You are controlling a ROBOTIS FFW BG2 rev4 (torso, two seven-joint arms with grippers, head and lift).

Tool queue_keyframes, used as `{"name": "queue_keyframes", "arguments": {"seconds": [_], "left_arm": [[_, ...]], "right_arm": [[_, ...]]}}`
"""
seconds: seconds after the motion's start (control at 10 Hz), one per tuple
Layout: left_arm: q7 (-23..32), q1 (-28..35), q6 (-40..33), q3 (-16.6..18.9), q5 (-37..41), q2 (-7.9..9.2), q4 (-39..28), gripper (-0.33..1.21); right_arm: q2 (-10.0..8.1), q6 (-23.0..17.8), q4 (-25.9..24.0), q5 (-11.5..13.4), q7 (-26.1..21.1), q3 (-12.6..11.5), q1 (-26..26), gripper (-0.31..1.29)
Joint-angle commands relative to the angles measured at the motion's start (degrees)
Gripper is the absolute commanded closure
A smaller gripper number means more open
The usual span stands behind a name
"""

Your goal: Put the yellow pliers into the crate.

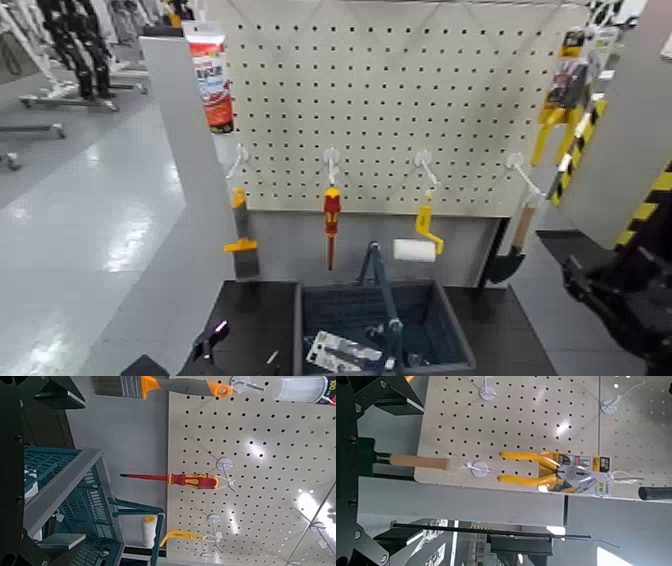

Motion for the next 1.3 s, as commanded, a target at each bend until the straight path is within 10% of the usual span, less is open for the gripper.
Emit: {"name": "queue_keyframes", "arguments": {"seconds": [0.1,0.8,1.3], "left_arm": [[0.0,-0.45,0.0,-0.31,0.18,0.4,0.37,0.13],[-0.27,-0.98,-0.09,-0.84,0.62,0.58,0.81,0.13],[-0.35,-1.33,0.0,-1.19,0.62,0.58,0.9,0.13]], "right_arm": [[-2.2,3.32,1.19,-1.71,1.68,-3.0,-6.03,0.21],[-9.94,9.21,11.03,-7.86,11.08,-3.35,-22.56,0.21],[-14.68,11.94,22.46,-15.33,20.14,0.78,-33.89,0.21]]}}
